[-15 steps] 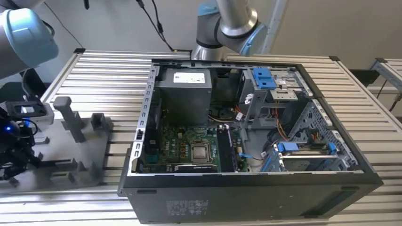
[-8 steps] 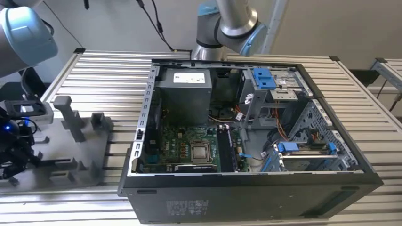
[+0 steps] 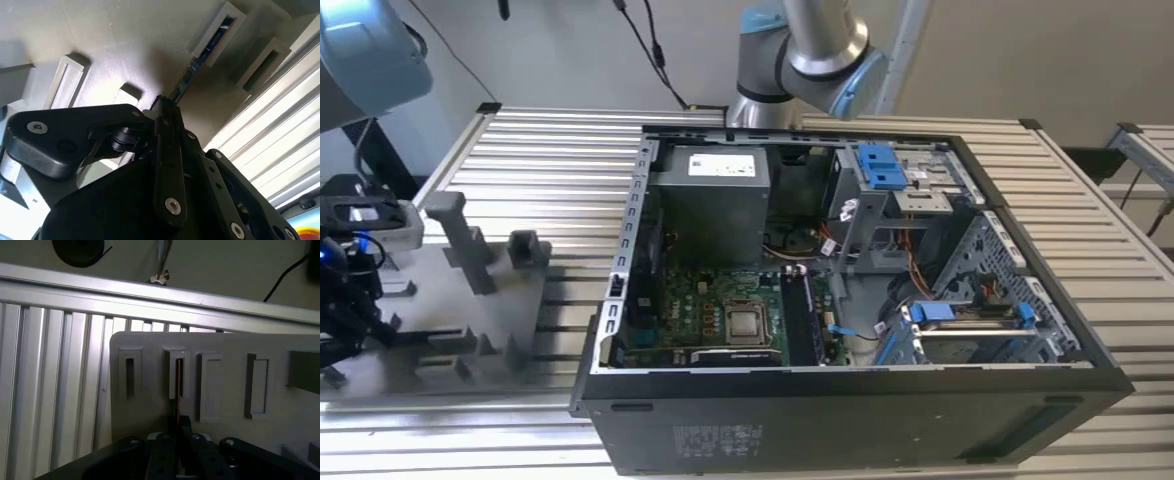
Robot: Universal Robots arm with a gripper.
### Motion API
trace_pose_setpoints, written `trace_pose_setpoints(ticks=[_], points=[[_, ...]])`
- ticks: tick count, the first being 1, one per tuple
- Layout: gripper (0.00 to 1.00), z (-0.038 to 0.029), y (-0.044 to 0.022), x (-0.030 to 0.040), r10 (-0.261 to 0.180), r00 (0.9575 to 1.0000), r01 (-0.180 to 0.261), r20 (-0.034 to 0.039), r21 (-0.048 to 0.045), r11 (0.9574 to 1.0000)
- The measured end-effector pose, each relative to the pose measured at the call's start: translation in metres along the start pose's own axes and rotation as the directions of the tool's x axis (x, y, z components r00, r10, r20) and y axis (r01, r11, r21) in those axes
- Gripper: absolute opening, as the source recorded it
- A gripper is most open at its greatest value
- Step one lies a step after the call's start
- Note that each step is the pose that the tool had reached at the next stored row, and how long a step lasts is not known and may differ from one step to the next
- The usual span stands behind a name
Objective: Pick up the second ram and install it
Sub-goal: 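Pick up the second ram and move it above second insertion slot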
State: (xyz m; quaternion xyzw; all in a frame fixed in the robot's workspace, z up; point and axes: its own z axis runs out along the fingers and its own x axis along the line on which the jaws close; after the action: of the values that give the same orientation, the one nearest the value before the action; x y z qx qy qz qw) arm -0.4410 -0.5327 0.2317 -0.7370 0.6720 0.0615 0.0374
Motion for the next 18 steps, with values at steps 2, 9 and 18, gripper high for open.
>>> trace_pose_setpoints(ticks=[2,9,18], points=[[0.15,-0.0071,0.0003,-0.0009,0.0,1.0,0.0,0.0,0.0,1.0],[0.15,-0.0153,0.0005,-0.0019,0.006,1.0,-0.006,0.0077,0.0143,0.9999],[0.15,-0.0166,0.0029,-0.0022,0.017,0.9994,-0.018,0.0305,0.0315,0.9993]])
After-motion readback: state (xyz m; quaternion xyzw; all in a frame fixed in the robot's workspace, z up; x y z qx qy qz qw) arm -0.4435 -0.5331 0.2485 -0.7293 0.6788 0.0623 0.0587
